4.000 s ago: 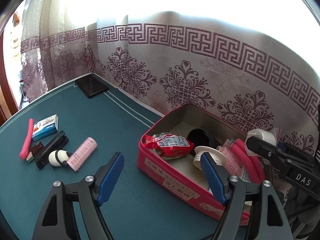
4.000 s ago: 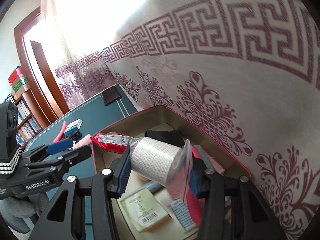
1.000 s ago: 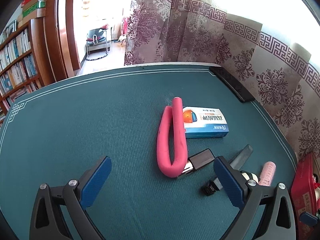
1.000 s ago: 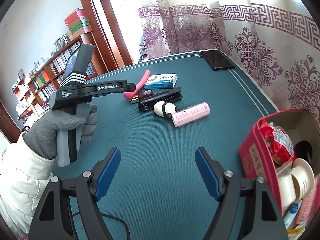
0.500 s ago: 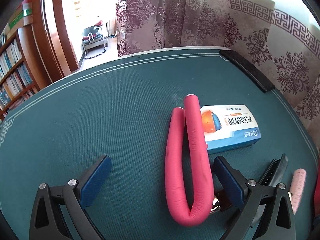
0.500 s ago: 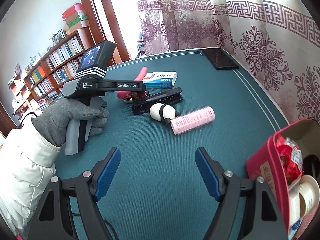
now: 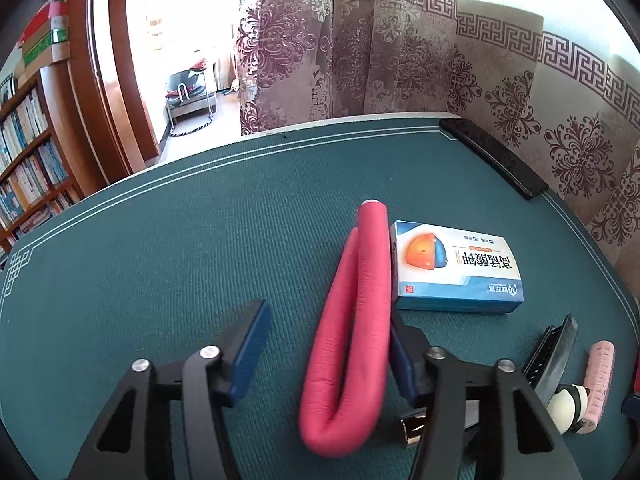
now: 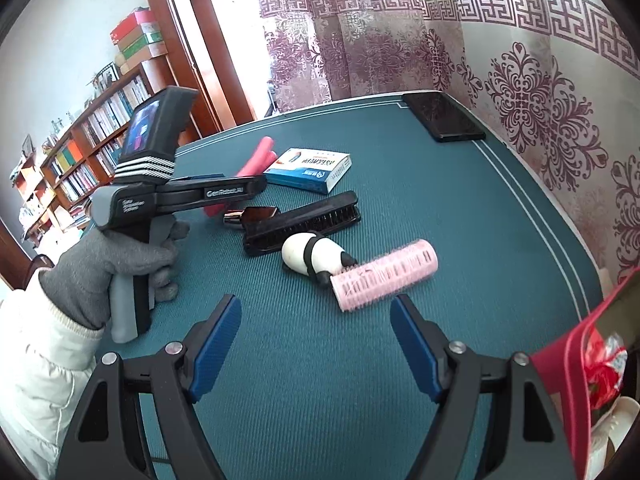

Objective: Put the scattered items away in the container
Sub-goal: 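Grasp the pink foam roller with the left gripper while the right gripper grasps the panda figure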

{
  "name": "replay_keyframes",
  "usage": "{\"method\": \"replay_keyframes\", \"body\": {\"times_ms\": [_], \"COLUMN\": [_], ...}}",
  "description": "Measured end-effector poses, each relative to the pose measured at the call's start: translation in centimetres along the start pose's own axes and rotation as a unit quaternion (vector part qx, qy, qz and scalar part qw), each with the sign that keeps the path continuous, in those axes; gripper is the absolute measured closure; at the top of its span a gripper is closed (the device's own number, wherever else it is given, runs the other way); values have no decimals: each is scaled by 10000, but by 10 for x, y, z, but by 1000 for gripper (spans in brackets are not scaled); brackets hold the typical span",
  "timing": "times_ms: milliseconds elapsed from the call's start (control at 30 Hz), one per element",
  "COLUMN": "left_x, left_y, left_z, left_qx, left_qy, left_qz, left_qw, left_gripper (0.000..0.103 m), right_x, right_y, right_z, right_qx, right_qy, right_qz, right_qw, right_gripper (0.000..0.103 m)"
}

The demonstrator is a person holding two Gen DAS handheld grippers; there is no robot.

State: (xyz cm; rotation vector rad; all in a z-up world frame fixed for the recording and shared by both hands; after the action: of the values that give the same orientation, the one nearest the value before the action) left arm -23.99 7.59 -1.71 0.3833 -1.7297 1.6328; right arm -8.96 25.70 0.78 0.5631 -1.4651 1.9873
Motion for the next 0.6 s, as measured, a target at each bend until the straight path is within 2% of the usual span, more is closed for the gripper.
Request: {"method": "replay_keyframes", "body": {"times_ms": [33, 133, 200, 467, 600], "left_x": [-1, -7, -12, -36, -45], "left_y": [-1, -7, -11, -30, -38], "left_z": [4, 14, 17, 23, 21], "left_qx": [-24, -202, -183, -285, -303], "left_qy": [-73, -285, -295, -430, -410], "left_qz": [-17, -77, -71, -11, -26], "left_qw": [10000, 9994, 9994, 9987, 9987], "left_gripper": [61, 68, 73, 73, 73], "right_x": [2, 4, 4, 15, 23], "right_y": [1, 4, 7, 19, 34], "right_z": [-1, -1, -1, 12, 19], "right_qx": [-4, -8, -4, -7, -175], "right_qy": [13, 30, 51, -205, -426], "right_qz": [3, 13, 37, -36, -92], "right_qw": [10000, 10000, 10000, 9998, 9989], "right_gripper": [23, 23, 23, 23, 23]}}
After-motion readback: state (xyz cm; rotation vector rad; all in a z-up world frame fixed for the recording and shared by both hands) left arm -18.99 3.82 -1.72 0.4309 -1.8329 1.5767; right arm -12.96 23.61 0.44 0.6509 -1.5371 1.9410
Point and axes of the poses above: each gripper's, at about its wrist camera, not at the fingertips, and y roughly the way its jaws point, z to its left, x to its top, the point moved 5 cm from there along y, roughly the way its jaws point, and after that the axes turned 7 degrees about y, right-handed, at the moved point
